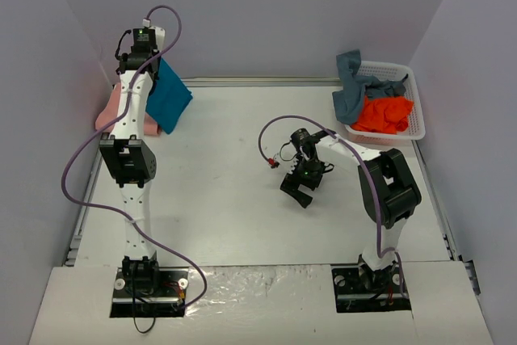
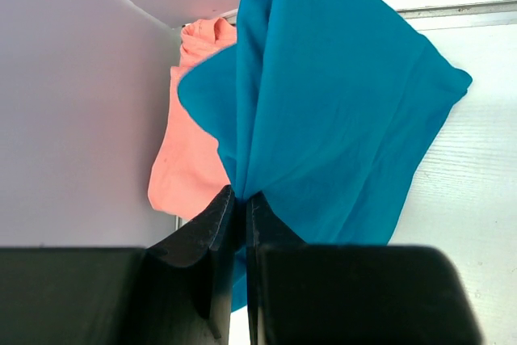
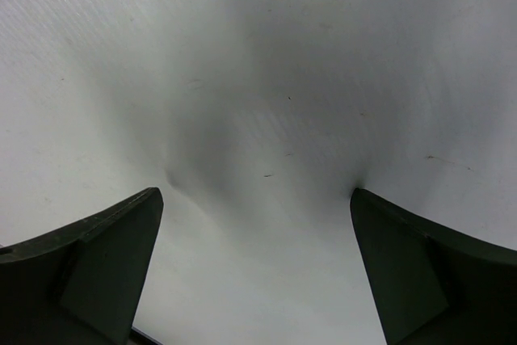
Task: Fold and stack the t-shirts
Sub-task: Put the neatly folded tshirt into the corner of the board with the left arm
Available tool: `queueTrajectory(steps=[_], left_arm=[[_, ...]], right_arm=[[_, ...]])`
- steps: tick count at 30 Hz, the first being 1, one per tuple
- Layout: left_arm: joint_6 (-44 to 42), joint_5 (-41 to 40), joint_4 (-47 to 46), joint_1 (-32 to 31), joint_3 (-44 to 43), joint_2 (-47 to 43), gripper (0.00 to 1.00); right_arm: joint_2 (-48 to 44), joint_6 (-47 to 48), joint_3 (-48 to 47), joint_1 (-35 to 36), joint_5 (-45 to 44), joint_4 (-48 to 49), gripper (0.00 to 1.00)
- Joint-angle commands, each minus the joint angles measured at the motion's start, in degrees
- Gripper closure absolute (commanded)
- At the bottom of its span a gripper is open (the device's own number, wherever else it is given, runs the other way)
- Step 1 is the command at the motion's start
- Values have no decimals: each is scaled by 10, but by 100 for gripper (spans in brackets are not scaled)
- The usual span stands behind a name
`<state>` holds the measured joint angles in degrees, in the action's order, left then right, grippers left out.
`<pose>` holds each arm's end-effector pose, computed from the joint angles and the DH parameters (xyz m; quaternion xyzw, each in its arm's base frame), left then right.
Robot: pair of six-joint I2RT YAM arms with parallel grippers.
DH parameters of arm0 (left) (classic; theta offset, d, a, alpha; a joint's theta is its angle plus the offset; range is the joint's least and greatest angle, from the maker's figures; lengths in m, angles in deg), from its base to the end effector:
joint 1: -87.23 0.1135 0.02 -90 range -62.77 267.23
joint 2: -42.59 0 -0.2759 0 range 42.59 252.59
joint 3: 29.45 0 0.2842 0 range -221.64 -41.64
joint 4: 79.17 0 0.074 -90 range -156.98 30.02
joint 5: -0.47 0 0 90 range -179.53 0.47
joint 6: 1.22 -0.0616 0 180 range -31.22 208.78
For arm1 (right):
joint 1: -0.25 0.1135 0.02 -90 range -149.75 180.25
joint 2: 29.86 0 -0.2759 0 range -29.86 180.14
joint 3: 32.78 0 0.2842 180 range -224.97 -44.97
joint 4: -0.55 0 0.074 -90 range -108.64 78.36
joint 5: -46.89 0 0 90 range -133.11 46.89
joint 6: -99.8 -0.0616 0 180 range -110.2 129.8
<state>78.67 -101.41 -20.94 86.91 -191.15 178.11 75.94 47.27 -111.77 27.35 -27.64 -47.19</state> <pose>0.5858 0.0094 0.3609 0.0292 0.8711 0.1313 0.4723 0.3346 0.1897 0.1222 -0.5398 0.8204 0.1208 0.1447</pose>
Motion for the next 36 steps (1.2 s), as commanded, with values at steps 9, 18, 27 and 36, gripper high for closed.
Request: queueTrajectory(steps=[9,18,27,36], left_arm=[[-23,-16,-22,1,-51,-57,98],[-40,-19,-24,1,-50,-56,97],[-57,-32,-45,27,-30,-64,98],[-65,-23,-53,55,-19,-54,98]], right_arm=[[73,3,41,-8,-18,-1,0],[83,1,41,-8,-27,-1,0],[88,-1,41,-8,-29,-2,0],[100,-2,41,-8,-31,-3,0]])
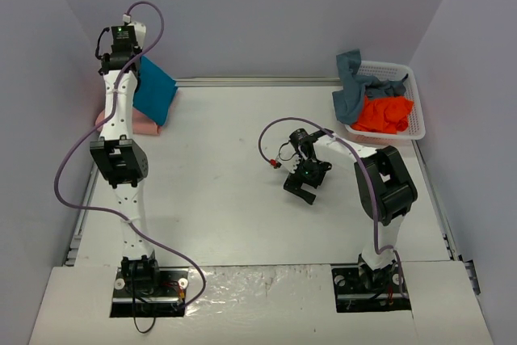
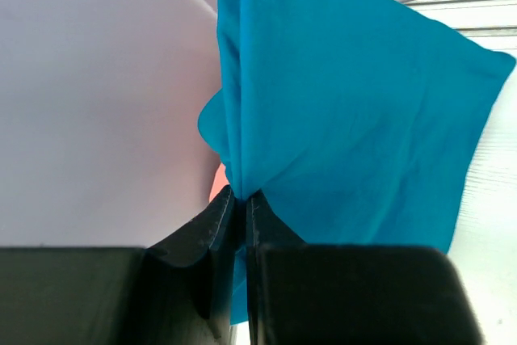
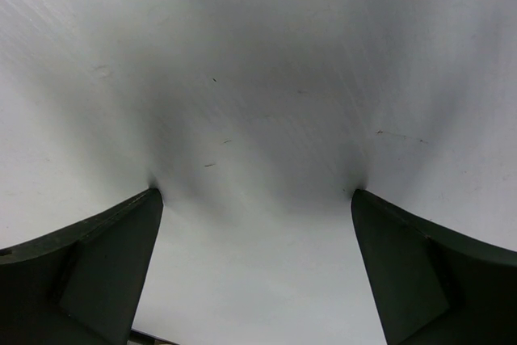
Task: Fold and stack the t-shirts
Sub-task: Put the neatly folded tshirt into the corner of the board with the left arm
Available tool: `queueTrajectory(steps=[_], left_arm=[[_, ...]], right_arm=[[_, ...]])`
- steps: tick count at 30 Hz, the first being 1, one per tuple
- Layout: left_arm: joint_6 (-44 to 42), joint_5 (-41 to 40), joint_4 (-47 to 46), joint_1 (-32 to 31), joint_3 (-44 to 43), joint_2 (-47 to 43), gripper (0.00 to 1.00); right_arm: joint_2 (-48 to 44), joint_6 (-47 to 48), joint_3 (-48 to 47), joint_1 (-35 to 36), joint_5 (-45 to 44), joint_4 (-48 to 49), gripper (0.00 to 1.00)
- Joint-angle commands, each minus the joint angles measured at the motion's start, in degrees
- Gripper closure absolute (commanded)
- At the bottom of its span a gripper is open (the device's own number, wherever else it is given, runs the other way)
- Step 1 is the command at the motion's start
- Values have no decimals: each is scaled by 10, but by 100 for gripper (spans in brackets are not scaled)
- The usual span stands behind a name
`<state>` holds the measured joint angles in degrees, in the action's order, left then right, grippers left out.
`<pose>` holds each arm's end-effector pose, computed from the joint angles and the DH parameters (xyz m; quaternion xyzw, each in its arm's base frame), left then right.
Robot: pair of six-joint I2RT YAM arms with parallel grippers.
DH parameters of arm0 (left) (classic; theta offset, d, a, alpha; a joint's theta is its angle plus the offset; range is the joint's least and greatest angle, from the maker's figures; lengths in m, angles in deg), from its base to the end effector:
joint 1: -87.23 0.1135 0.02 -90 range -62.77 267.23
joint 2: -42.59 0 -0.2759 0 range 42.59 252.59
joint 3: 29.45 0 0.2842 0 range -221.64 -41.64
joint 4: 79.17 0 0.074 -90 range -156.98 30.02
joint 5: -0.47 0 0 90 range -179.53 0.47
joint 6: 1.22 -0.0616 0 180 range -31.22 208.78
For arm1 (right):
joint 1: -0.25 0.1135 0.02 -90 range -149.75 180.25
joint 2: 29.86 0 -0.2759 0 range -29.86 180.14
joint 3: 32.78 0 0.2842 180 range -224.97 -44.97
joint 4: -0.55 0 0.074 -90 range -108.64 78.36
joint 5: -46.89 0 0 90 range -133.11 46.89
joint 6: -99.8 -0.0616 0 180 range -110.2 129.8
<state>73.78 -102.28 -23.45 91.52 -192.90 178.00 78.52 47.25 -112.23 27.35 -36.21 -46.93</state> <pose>0.5834 0.0574 0.3785 0.0222 0.8521 0.1798 0.4910 0.3416 0.1831 0.1065 -0.5353 0.8342 0.0489 0.1230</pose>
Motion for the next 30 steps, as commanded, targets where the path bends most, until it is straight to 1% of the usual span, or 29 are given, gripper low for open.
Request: queueTrajectory(steps=[1,5,6,7,9,10,11,12,13,14,16,17,19,21,22,23,24,25,26,27,28,29,30], left_arm=[[-18,-12,-34,12,3,-52,98],[-26,-9,-48,19,27,-47,98],[-36,-19,-54,19,31,-42,94],[-45,-30,-70,19,35,-38,86],[-73,-60,-92,21,43,-24,63],[-90,-98,-131,23,48,-19,52],[-106,-129,-162,26,56,-16,52],[-146,-160,-202,33,76,-12,52],[-158,-193,-255,40,78,-10,51],[-165,-205,-272,48,76,-8,49],[-177,-220,-295,62,61,-7,49],[-181,-236,-299,66,58,-9,48],[-180,-232,-288,67,76,-30,48],[-170,-223,-291,63,117,-73,44],[-159,-214,-275,60,156,-90,43],[-124,-184,-257,58,170,-104,42],[-100,-162,-196,56,181,-130,41],[-68,-131,-156,55,192,-144,41],[-17,-57,-120,55,198,-167,40],[7,-25,-61,55,206,-180,40],[49,7,-40,54,240,-211,40],[60,82,-18,53,263,-232,39],[71,111,-12,52,288,-250,38]], right_arm=[[75,-3,47,-8,55,-5,0],[79,-3,49,-8,52,-5,0],[80,-3,49,-9,51,-6,0],[82,-3,51,-10,51,-5,0],[83,-3,52,-13,53,-6,0],[85,-2,54,-14,54,-6,0],[86,-1,55,-15,54,-6,0],[87,-1,54,-16,55,-5,0],[88,-1,56,-16,56,-6,0],[89,-1,56,-16,56,-5,0],[89,0,57,-16,58,-5,0],[89,0,58,-16,59,-5,0],[86,0,57,-16,58,-6,0],[84,0,58,-16,55,-5,0],[82,0,58,-16,52,-6,0],[79,0,59,-16,52,-5,0],[75,0,58,-16,51,-6,0],[72,0,58,-16,51,-5,0],[69,0,57,-16,53,-5,0],[62,0,57,-15,55,-6,0],[58,0,57,-14,58,-6,0],[52,1,57,-13,58,-6,0],[43,1,55,-13,59,-6,0]])
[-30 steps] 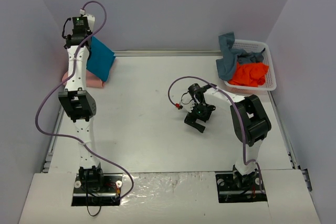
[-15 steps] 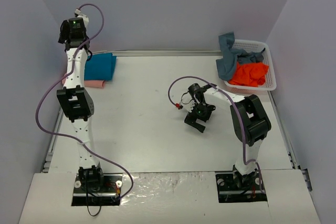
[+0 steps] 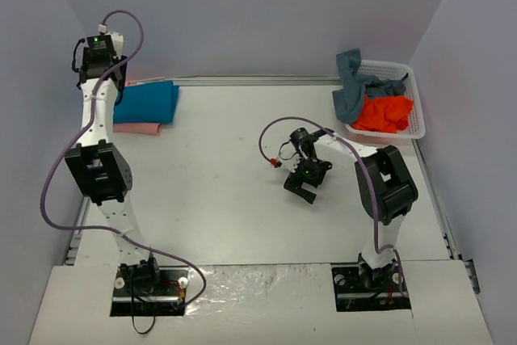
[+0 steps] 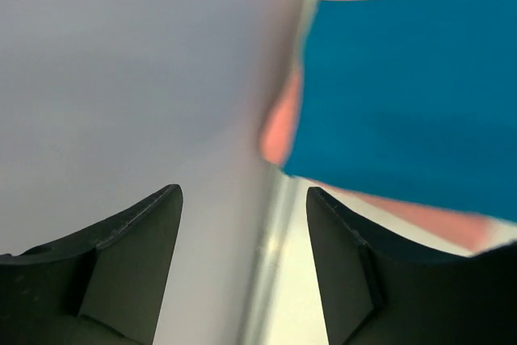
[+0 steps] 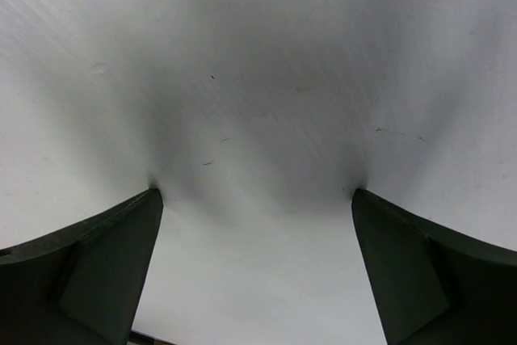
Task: Fold and stack the t-shirts
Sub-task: Put the neatly folded tshirt into the corner of the board with the left arm
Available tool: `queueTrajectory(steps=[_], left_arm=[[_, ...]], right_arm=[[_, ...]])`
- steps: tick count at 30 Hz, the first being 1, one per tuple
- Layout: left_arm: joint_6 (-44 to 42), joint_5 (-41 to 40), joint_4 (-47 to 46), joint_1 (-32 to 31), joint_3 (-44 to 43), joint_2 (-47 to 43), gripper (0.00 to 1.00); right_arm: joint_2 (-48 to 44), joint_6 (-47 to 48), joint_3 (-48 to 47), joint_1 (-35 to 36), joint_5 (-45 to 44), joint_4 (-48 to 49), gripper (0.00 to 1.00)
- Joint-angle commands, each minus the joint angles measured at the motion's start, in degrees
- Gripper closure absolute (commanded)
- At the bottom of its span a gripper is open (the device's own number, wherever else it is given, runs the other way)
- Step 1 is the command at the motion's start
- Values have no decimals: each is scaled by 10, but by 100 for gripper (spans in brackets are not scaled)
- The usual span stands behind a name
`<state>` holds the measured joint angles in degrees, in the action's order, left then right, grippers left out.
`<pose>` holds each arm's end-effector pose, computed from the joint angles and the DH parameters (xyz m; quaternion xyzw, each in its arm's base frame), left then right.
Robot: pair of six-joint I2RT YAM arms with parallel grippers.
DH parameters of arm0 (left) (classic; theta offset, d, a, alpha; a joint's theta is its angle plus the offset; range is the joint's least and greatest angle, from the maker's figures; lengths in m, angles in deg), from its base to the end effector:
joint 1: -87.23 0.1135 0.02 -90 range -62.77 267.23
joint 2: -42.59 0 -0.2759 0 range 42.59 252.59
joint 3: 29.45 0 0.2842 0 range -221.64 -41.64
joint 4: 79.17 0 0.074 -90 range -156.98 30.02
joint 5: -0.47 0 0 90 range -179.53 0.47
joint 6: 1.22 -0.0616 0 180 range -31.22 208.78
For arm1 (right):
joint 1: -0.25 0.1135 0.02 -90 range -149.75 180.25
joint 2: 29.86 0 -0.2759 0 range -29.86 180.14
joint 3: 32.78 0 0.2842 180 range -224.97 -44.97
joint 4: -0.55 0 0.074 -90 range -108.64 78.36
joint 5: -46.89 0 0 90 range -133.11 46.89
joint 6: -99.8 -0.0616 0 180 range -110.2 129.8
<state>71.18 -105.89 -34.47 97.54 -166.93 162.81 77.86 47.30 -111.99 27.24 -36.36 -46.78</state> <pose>0.5364 0.1152 0.3749 -0.0199 0.8489 0.2420 0.4694 0.3414 0.1820 0.1096 -0.5347 0.8340 0.0469 0.1279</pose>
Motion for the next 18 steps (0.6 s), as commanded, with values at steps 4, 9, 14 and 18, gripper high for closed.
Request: queueTrajectory(steps=[4,9,14,18], left_arm=[[115,222,40,-33,213,-236,36],[82,246,-75,-95,445,-416,24],[48,307,-147,-115,566,-505,9],[29,308,-144,-115,597,-504,6]], right_arm=[[21,-1,44,-9,63,-5,0],[-27,-28,12,-8,60,11,0],[-107,-92,-24,-11,62,59,0],[-179,-119,-37,-34,41,103,0]])
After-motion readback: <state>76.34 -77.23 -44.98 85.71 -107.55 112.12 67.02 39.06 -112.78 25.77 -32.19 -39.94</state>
